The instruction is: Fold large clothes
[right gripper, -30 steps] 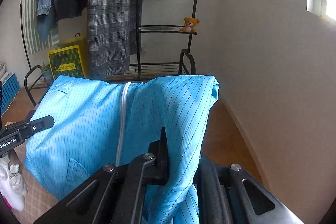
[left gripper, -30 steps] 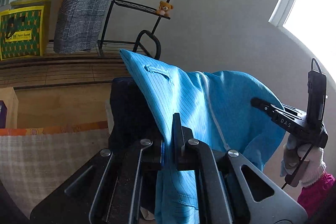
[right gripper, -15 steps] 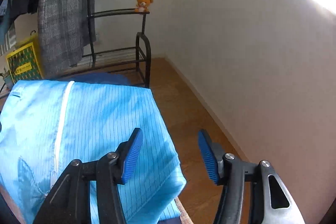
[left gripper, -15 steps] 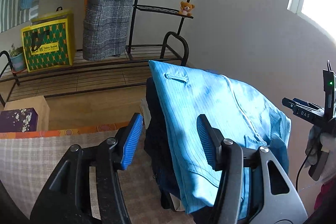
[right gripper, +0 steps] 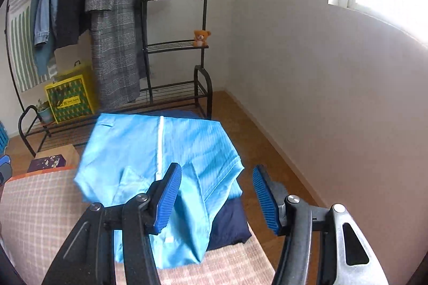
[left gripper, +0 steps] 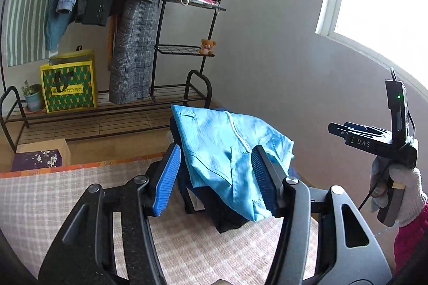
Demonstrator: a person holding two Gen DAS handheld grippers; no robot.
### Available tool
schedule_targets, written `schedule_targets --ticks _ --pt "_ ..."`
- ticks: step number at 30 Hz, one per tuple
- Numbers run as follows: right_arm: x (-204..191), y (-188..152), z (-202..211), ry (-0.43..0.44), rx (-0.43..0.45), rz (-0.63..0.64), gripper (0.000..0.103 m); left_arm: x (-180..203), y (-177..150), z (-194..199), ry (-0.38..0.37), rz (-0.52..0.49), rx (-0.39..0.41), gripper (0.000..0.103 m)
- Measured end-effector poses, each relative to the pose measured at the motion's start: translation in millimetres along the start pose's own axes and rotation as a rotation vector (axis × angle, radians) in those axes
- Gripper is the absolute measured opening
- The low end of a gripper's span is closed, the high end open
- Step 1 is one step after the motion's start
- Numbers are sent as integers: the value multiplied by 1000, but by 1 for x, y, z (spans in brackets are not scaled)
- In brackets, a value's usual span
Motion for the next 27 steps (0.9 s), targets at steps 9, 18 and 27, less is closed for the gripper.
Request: schedule_targets --ticks 9,18,27 --pt "-12 -34 173 105 116 -60 61 37 -17 177 -5 -83 114 66" --pt "-24 -77 285 145 227 -8 66 63 -45 293 29 -135 173 71" --pt "-38 -115 313 183 246 -18 78 65 -82 336 50 -177 185 88"
Point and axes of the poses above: each gripper's, at about its wrist camera, not at the fingertips, and z roughly against the way its jaws point, x to its right, y to its top, the point moved 1 cm from there along -z, roughly the way its jaws point, and after that the axes turned 7 degrees about -y, right-handed, at the moved point
